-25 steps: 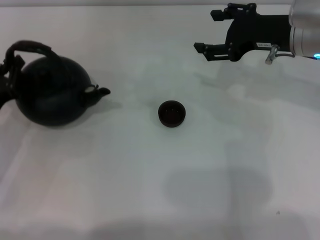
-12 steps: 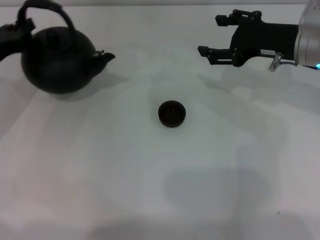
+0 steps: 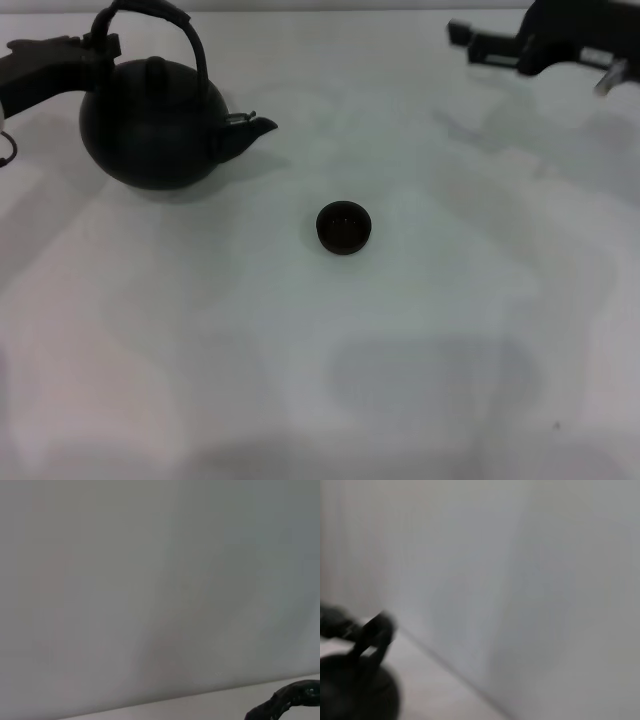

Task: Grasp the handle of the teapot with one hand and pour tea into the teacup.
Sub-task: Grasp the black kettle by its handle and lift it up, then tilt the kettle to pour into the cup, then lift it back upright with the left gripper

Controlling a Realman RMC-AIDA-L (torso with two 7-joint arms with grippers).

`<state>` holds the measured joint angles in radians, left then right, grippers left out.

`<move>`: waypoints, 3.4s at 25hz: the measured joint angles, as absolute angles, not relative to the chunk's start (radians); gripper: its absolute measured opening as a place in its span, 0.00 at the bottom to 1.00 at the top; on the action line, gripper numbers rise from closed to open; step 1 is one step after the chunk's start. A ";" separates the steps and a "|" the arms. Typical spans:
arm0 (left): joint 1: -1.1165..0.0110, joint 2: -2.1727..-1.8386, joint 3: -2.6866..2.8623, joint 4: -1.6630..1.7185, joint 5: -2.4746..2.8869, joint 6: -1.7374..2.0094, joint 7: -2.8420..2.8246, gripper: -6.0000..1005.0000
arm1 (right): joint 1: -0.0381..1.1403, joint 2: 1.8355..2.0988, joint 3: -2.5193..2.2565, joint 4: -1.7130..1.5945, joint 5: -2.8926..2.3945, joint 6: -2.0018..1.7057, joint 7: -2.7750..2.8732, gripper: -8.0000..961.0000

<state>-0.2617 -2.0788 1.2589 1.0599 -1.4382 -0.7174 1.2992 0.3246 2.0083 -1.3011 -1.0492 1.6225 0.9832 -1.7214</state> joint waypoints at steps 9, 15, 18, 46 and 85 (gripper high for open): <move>-0.210 -2.079 1.417 1.307 -1.037 -0.677 0.926 0.14 | 0.315 2.007 -1.027 -0.997 1.734 1.111 -1.718 0.88; -0.206 -2.078 1.501 1.403 -0.778 -0.675 0.717 0.14 | 0.321 2.006 -0.877 -0.942 1.740 1.205 -1.716 0.88; -0.208 -2.078 1.535 1.429 -0.707 -0.682 0.654 0.14 | 0.320 2.006 -0.857 -0.931 1.741 1.211 -1.715 0.88; -0.209 -2.078 1.729 1.606 -0.386 -0.804 0.401 0.14 | 0.325 2.005 -0.853 -0.890 1.749 1.205 -1.716 0.88; -0.290 -2.078 1.863 1.729 -0.163 -1.016 0.286 0.14 | 0.350 2.002 -0.854 -0.827 1.741 1.178 -1.744 0.88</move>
<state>-0.2903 -2.0785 1.8633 1.7295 -0.1635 -1.0160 0.2859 0.3503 2.0018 -0.8545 -0.8275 1.7410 1.1779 -1.7442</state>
